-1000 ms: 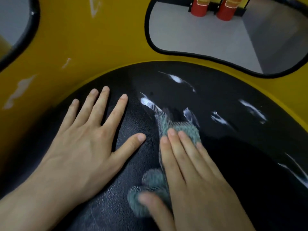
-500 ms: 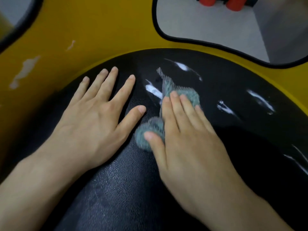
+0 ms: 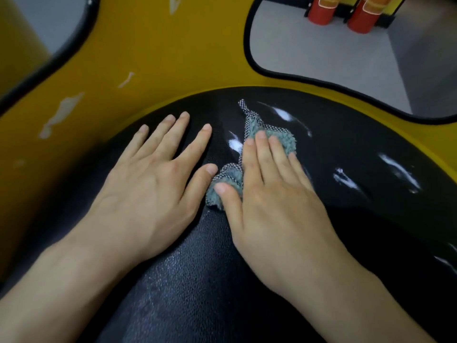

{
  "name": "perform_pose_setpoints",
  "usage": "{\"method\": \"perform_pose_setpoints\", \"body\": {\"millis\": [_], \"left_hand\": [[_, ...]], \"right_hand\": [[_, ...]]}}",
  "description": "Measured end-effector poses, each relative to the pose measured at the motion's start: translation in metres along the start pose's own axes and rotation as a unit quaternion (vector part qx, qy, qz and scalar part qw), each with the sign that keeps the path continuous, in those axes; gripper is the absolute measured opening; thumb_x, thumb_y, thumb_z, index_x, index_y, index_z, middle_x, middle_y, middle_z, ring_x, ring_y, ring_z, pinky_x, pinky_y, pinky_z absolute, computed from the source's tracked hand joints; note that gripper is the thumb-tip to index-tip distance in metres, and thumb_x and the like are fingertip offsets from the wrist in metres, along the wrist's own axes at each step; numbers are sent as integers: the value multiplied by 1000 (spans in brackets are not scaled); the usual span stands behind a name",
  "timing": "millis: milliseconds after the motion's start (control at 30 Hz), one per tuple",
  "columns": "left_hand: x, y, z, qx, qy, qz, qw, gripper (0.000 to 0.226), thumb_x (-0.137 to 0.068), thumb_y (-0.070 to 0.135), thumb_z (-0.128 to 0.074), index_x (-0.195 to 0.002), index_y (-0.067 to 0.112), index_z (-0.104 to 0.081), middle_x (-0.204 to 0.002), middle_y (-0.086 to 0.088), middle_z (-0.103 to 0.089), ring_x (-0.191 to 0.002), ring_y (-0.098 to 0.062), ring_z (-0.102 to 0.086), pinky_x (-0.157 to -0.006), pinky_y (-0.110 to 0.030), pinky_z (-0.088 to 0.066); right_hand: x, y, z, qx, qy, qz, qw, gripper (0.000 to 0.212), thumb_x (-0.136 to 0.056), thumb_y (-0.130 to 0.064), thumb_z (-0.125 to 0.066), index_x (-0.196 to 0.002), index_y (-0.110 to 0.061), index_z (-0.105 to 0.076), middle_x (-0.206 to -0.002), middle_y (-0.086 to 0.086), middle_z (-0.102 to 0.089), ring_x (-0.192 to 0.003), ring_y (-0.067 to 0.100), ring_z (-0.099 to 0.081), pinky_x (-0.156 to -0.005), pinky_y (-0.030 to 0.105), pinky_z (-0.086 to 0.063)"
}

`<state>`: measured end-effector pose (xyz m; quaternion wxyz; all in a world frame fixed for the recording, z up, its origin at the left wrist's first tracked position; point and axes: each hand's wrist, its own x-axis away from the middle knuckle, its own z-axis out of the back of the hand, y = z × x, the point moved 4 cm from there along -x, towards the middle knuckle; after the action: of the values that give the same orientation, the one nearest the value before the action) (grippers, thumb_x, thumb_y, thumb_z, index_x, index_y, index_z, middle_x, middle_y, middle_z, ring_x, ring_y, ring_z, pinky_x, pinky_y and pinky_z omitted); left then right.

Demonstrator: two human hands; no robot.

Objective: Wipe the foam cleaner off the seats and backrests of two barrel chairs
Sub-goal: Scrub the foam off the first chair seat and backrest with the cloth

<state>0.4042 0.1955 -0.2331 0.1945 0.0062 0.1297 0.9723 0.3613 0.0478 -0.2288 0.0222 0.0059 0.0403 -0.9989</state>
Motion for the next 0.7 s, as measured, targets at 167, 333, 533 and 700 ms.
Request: {"method": "perform_pose_setpoints", "body": {"millis": [167, 333, 533, 700], "left_hand": [[0, 0, -1, -2, 3, 0, 1000, 72, -97, 64, -7, -162, 34, -18, -171, -4, -10, -158, -16, -2, -126, -36, 2], [1, -1, 0, 3, 15, 9, 1000, 73, -98, 65, -9, -162, 33, -18, -171, -6, -2, -157, -16, 3, -126, -36, 2], [2, -4, 0, -9, 23, 26, 999, 70, -99, 59, -8, -162, 33, -22, -170, -8, -14, -157, -21, -7, -126, -37, -1], [3, -5, -2, -24, 10, 27, 999, 71, -99, 60, -5, -163, 31, -15, -170, -9, -7, -157, -20, -1, -126, -38, 0]], "right_hand": [[55, -3, -6, -16, 68, 29, 997, 75, -101, -53, -23, -146, 4, -45, -155, 19, -41, -144, 35, -39, -112, 48, -30], [41, -1, -6, -9, 38, 43, 998, 75, -99, -52, -27, -148, 3, -42, -156, 19, -38, -145, 33, -36, -112, 46, -25], [-24, -2, 7, 4, -56, 64, 996, 80, -95, -56, 3, -159, -9, 8, -168, 9, 13, -154, 19, 15, -125, 39, 5], [26, -1, 0, -19, 8, 92, 996, 72, -102, -50, -22, -152, 0, -37, -160, 16, -33, -150, 28, -29, -118, 43, -22]]}}
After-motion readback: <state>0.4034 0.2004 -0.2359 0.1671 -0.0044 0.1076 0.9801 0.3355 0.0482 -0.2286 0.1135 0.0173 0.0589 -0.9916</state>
